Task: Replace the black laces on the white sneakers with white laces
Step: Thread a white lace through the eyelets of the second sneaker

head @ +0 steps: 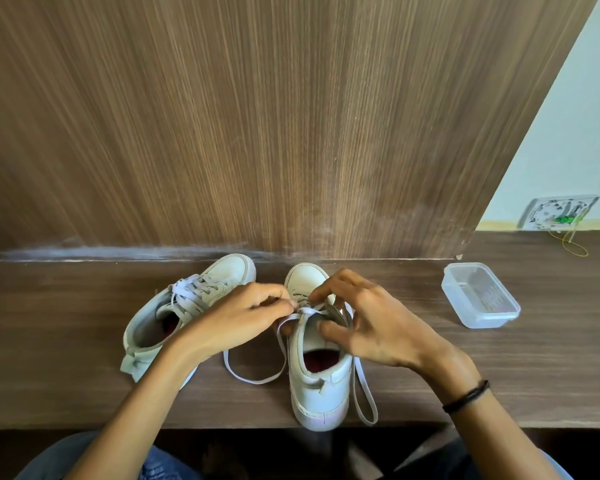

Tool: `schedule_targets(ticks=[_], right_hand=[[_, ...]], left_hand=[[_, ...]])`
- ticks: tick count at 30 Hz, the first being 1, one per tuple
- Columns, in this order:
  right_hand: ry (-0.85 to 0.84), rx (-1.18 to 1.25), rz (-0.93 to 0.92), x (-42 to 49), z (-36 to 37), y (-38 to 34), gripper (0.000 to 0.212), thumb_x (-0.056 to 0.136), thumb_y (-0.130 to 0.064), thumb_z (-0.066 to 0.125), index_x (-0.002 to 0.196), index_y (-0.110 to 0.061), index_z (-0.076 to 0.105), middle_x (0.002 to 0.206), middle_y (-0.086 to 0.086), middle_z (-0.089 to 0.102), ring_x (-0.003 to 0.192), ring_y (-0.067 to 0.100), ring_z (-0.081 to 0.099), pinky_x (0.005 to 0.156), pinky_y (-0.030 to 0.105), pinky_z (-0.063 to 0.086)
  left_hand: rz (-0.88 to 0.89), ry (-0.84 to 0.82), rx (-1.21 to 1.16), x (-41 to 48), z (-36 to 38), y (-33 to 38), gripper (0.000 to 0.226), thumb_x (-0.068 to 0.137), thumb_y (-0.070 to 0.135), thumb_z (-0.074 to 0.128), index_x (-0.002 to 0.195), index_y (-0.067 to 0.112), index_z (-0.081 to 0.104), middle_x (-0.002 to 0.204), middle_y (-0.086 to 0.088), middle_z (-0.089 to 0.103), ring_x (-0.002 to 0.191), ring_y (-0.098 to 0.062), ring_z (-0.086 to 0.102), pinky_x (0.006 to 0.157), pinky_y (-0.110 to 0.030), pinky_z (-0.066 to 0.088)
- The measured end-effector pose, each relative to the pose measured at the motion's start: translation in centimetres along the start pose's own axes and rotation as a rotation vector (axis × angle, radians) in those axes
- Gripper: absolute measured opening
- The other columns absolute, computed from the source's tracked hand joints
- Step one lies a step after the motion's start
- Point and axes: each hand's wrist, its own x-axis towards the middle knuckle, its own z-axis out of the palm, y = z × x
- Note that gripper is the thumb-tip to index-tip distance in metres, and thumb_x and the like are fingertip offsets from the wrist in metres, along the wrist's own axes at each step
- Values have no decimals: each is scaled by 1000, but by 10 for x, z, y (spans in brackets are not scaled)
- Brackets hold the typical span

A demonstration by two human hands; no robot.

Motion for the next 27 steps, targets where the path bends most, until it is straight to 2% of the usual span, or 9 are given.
schedule_targets(ticks=[5,7,9,13,16,19,21,24,27], right_hand=[[15,-55,-20,6,0,-3,38,77,-55,52,111,-40,62,112,-22,54,98,3,57,83,39,54],[65,-101,-44,8,2,-2,27,83,-48,55,105,-35,63,104,-19,56,88,5,59,75,40,56],[129,-161,-73,7,4,-3,16,88,-37,62,100,-27,64,97,-17,56,78,9,58,68,42,55],[176,-201,-90,4,4,-7,15,88,-32,58,99,-22,63,94,-14,59,68,15,56,64,43,53],[166,-157,-86,5,5,-6,17,87,-33,55,98,-22,63,93,-15,56,70,9,56,65,41,53],[89,-65,-89,4,2,-5,19,86,-24,66,105,-22,67,96,-20,54,80,-7,52,74,17,45],[31,-21,-72,3,0,-4,26,86,-22,70,112,-22,68,104,-19,57,89,-11,52,78,8,37],[26,36,-50,2,-1,-4,24,91,-28,65,114,-23,70,109,-17,62,97,-5,56,80,7,37],[91,74,-25,3,1,-8,18,102,-28,55,104,-20,71,101,-13,65,98,6,60,79,11,40]], left_hand=[[7,18,-52,11,2,1,32,100,43,57,78,20,66,68,6,43,69,-10,39,70,-34,31],[0,7,-65,14,3,2,35,97,49,54,82,20,67,69,5,53,71,-10,46,75,-36,36],[-19,-31,-87,14,4,3,35,102,39,52,84,15,68,66,2,62,70,-8,55,81,-34,43],[-84,-80,-138,11,6,0,33,104,30,53,79,10,59,66,1,37,61,-13,41,70,-32,42],[-97,-90,-145,10,4,-1,33,104,30,53,80,8,62,63,2,43,62,-14,44,71,-32,41],[-63,-100,-154,8,0,2,30,104,28,54,82,11,65,69,0,63,66,-15,56,74,-31,45],[-49,-109,-137,7,-1,3,29,104,31,56,80,15,64,73,0,67,69,-15,59,77,-33,46],[-33,-113,-122,5,0,2,30,103,35,55,81,17,64,74,-1,64,70,-16,58,75,-34,46],[-28,-116,-167,6,3,7,30,104,32,52,83,13,61,75,-10,56,69,-22,50,64,-29,42]])
